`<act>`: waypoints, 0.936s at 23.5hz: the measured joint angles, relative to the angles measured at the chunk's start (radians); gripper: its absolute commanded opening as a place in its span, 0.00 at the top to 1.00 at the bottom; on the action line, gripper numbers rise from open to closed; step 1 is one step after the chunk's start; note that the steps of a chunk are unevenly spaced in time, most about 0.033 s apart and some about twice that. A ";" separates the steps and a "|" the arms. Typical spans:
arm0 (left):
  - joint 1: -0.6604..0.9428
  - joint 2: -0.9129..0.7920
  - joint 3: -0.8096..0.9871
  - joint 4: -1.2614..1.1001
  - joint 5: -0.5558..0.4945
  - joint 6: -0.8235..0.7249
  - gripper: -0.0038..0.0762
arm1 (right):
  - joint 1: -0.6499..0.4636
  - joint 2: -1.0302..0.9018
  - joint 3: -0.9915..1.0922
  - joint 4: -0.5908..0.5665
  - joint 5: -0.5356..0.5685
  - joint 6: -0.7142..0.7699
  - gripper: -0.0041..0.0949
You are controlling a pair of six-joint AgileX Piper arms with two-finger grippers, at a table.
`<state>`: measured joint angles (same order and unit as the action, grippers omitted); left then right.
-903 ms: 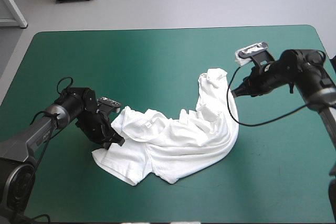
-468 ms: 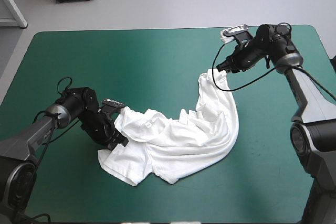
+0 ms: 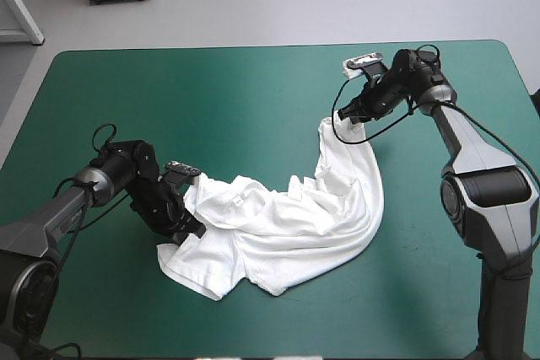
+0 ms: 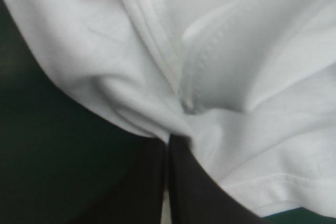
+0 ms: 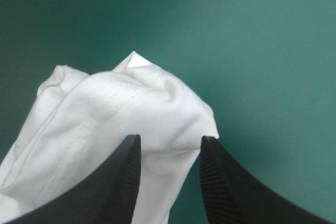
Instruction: Fold the cloth
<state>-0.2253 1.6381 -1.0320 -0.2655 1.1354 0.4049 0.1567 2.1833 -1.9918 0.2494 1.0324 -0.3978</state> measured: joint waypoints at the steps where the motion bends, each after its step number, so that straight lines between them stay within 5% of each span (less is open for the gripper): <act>1: 0.000 0.000 0.000 0.000 0.003 0.000 0.98 | 0.000 0.005 -0.005 0.000 -0.002 -0.001 0.51; 4: 0.000 0.000 0.000 0.000 0.008 0.001 0.98 | 0.000 0.020 -0.010 0.000 -0.010 -0.012 0.42; 12: 0.000 0.001 0.000 -0.004 0.014 0.025 0.98 | 0.000 0.073 -0.019 0.017 -0.026 -0.017 0.42; 14: 0.000 0.002 0.000 -0.004 0.015 0.026 0.98 | 0.000 0.078 -0.025 0.030 -0.024 -0.021 0.57; 17: 0.000 0.002 0.000 -0.004 0.021 0.026 0.98 | 0.000 0.085 -0.029 0.044 -0.027 -0.021 0.98; 22: 0.000 -0.012 0.002 0.005 0.036 0.026 0.98 | 0.000 0.090 -0.033 0.063 -0.003 -0.010 0.97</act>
<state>-0.2253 1.6259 -1.0300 -0.2601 1.1714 0.4306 0.1567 2.2730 -2.0243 0.3126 1.0291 -0.4074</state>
